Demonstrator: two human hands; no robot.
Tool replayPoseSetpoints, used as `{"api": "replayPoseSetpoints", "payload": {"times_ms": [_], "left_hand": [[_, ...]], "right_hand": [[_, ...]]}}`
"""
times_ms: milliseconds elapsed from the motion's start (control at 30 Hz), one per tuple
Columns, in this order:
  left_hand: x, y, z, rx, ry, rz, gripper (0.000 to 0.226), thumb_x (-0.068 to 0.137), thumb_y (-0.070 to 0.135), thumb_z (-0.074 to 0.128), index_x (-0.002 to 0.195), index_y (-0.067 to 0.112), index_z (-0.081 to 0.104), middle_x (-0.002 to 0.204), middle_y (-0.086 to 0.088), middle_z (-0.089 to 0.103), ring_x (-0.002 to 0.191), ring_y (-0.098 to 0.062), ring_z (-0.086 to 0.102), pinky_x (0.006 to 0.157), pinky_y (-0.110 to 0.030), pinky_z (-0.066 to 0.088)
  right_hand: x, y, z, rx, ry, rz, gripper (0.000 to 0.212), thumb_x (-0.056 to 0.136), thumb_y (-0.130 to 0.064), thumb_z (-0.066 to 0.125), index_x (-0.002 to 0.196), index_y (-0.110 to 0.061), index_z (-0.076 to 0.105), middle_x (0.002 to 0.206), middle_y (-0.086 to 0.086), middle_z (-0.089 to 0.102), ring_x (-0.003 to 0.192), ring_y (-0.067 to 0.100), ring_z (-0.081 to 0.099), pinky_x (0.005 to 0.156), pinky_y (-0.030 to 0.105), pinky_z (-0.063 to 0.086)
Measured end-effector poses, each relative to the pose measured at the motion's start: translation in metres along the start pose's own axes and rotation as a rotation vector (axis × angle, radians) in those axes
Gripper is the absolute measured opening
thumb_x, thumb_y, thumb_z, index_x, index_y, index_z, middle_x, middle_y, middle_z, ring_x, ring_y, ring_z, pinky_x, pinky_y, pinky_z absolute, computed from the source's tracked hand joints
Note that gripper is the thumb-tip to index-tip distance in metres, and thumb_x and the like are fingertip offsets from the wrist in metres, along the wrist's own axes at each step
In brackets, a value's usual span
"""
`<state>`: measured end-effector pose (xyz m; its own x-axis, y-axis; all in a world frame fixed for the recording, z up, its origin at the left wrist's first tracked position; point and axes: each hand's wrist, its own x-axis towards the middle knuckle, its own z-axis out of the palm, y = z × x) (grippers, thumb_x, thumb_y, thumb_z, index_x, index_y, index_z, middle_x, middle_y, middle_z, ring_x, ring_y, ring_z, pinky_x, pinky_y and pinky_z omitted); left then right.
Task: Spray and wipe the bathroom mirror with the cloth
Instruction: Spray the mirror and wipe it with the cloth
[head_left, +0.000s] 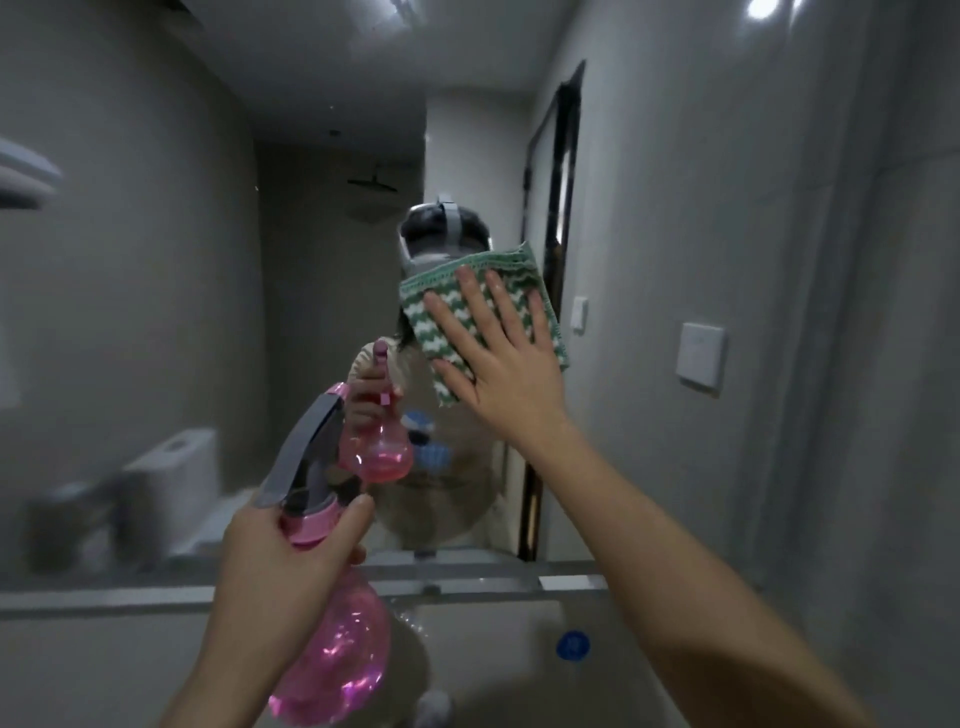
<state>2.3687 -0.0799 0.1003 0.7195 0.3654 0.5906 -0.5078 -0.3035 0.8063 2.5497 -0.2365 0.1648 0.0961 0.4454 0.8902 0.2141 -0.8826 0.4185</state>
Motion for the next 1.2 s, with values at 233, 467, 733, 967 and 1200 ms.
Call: {"api": "replayPoseSetpoints", "payload": {"times_ms": [233,467,733,967,1200], "left_hand": [[-0.014,0.0,0.038,0.067,-0.051,0.045,0.02,0.073,-0.002,0.072,0.06,0.002,0.056,0.049,-0.016,0.06,0.042,-0.005,0.056,0.042,-0.006,0.04],[-0.045,0.004,0.077,0.018,-0.113,-0.003,0.042,0.068,-0.009,0.074,0.104,0.011,0.065,0.049,-0.005,0.06,0.044,-0.012,0.061,0.043,-0.012,0.046],[-0.08,0.014,0.08,0.045,-0.151,-0.118,0.038,0.06,0.024,0.078,0.092,0.01,0.063,0.059,-0.011,0.063,0.056,-0.026,0.063,0.046,-0.014,0.046],[-0.09,0.022,0.086,0.093,-0.198,-0.116,0.042,0.07,-0.005,0.073,0.103,0.016,0.06,0.05,-0.013,0.06,0.044,-0.023,0.061,0.041,-0.012,0.044],[-0.099,0.013,0.083,0.086,-0.202,-0.16,0.04,0.072,0.001,0.073,0.086,0.033,0.054,0.056,-0.01,0.062,0.054,-0.018,0.062,0.047,-0.01,0.042]], "right_hand": [[-0.079,0.064,0.004,-0.005,0.038,0.142,0.054,0.098,-0.052,0.033,0.148,-0.031,0.027,0.156,0.005,0.021,0.144,0.025,0.02,0.115,0.051,0.016],[-0.193,0.094,0.011,0.071,-0.074,0.433,0.057,0.1,-0.051,0.022,0.151,-0.031,0.01,0.16,0.003,-0.001,0.146,0.026,0.007,0.114,0.056,0.015],[-0.201,0.069,-0.007,0.218,-0.247,0.704,0.059,0.099,-0.052,0.011,0.152,-0.029,-0.003,0.159,0.002,-0.012,0.147,0.026,-0.005,0.114,0.055,0.007],[-0.209,0.077,-0.014,0.183,-0.333,0.58,0.09,0.085,-0.071,0.03,0.152,-0.022,-0.006,0.158,0.011,-0.013,0.146,0.031,-0.009,0.114,0.054,-0.001],[-0.213,0.078,-0.007,0.183,-0.286,0.579,0.072,0.095,-0.061,0.015,0.152,-0.022,-0.002,0.158,0.008,-0.014,0.146,0.03,-0.007,0.114,0.056,0.004]]}}
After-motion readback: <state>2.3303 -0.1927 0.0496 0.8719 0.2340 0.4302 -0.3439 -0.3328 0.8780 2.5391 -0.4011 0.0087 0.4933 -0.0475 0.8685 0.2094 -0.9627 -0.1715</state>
